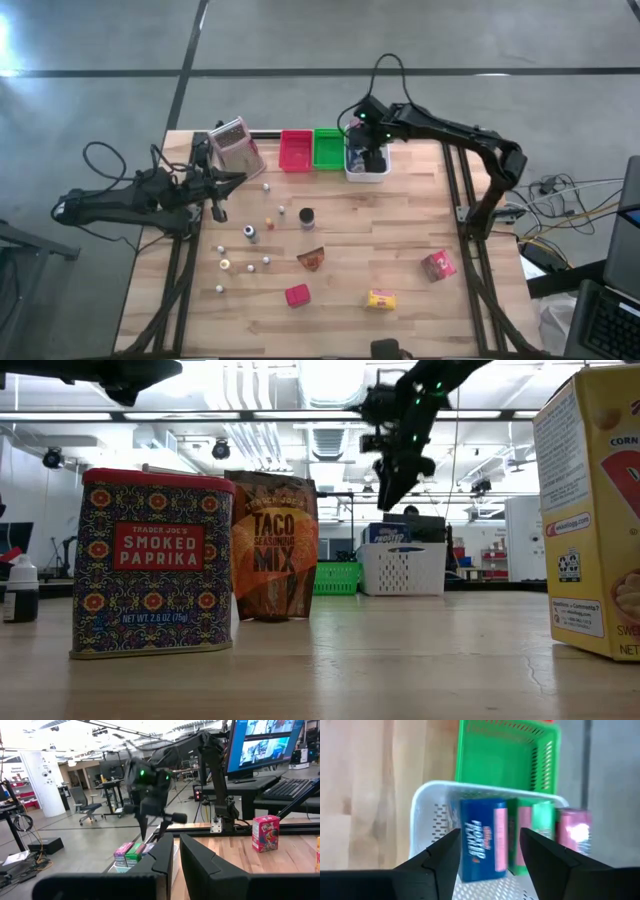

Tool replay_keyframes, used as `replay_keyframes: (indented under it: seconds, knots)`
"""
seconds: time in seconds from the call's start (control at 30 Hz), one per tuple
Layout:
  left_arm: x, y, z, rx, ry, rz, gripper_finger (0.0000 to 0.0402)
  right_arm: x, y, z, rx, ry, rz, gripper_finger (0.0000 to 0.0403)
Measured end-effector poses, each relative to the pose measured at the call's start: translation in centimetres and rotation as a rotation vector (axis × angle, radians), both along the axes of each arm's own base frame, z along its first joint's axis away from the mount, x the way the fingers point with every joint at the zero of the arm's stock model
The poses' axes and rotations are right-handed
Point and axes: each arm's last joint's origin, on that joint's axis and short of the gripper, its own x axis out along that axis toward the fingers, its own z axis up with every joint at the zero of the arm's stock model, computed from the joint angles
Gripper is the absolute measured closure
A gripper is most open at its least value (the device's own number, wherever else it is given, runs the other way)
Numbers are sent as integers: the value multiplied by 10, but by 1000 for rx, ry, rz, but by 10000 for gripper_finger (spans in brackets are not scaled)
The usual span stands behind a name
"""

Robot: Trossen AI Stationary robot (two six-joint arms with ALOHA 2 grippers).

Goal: Pick & Place Kitchen Items
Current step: Put the red cereal box into the white bin

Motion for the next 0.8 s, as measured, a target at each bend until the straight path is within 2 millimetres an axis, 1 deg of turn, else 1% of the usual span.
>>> replay_keyframes:
  seconds: [0.3, 0.5, 0.63, 0.8]
  knots:
    - [0, 0, 0, 0, 0, 0, 362, -22, 33, 53, -23, -173, -37, 232]
    - [0, 0, 0, 0, 0, 1, 362, -37, 58, 81, 12, -289, -87, 255]
    - [0, 0, 0, 0, 0, 0, 362, -47, 75, 93, 49, -328, -109, 271]
    - [0, 0, 0, 0, 0, 0, 362, -57, 97, 98, 129, -318, -142, 289]
